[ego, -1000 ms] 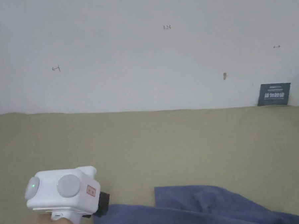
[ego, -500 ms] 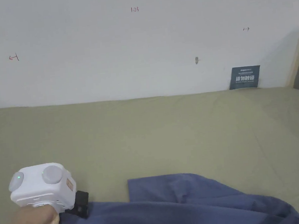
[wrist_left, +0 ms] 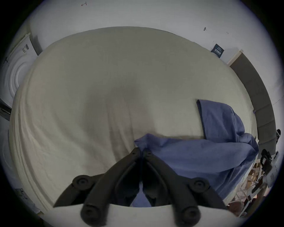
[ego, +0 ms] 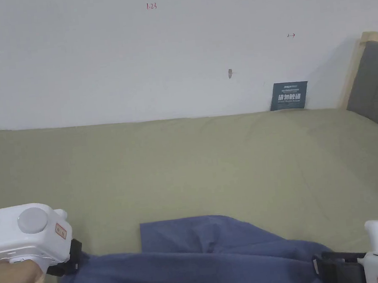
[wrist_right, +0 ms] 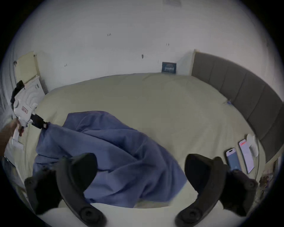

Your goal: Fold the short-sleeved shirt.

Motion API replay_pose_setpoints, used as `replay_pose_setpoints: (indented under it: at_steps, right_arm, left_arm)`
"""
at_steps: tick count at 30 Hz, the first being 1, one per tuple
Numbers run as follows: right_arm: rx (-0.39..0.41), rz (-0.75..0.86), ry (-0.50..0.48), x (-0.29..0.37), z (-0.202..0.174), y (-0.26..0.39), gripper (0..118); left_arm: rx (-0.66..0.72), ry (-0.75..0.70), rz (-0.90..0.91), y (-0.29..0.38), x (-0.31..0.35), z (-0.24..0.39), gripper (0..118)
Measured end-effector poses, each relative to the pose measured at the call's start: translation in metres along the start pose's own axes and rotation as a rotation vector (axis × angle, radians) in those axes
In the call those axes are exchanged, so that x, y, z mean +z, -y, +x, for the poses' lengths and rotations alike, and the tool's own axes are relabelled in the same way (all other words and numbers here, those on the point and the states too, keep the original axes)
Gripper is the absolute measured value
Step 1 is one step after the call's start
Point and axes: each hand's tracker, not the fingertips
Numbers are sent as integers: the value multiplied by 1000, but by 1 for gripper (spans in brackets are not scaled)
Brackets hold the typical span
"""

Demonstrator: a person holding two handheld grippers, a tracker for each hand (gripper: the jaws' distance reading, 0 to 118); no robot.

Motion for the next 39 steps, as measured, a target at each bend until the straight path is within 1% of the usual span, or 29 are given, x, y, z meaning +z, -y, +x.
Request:
replay_pose_setpoints:
  at_steps: [3,6,7,8,9,10,11,13,18,21,22,27,28,30,33,39]
  right_arm:
    - [-17,-84,71,-21,3,2,113]
    - [-76,-183,73,-31,8,6,112]
    - [-84,-218,59,-34,10,5,103]
    - [-73,-226,66,-33,14,4,65]
    - [-60,-230,62,-33,13,3,17]
    - [-84,-226,15,-31,10,3,14]
    - [-65,-208,49,-28,8,1,14]
    - [-41,-164,48,-23,4,-2,13]
    - [-60,-98,3,-9,4,-23,13]
    - [-62,-46,-28,1,0,-43,13]
    - [-57,-24,-43,6,-1,-52,13]
    - [-32,78,-54,24,-8,-100,13]
    - [-17,97,-56,30,-17,-111,13]
    - [0,140,-67,35,-22,-133,13]
    - [47,210,-68,42,-32,-168,13]
    - [92,328,-69,52,-48,-231,13]
  left_arm:
    - [1,2,1,4,2,1,1]
    - [4,13,4,8,4,2,1]
    - [7,13,3,3,1,0,1]
    - [5,12,10,3,3,0,1]
    - [1,13,22,4,6,0,1]
    - [-1,15,42,4,10,-1,1]
    - [0,20,57,4,13,-3,1]
    - [7,34,91,3,24,-5,1]
    - [30,76,221,-8,61,-17,1]
    - [16,83,304,-14,90,-18,1]
    - [15,80,331,-18,101,-20,1]
    - [31,78,477,-31,152,-26,1]
    - [34,83,501,-34,163,-28,1]
    - [39,88,556,-41,183,-32,1]
    - [27,70,637,-48,210,-33,1]
    - [33,38,759,-65,252,-39,1]
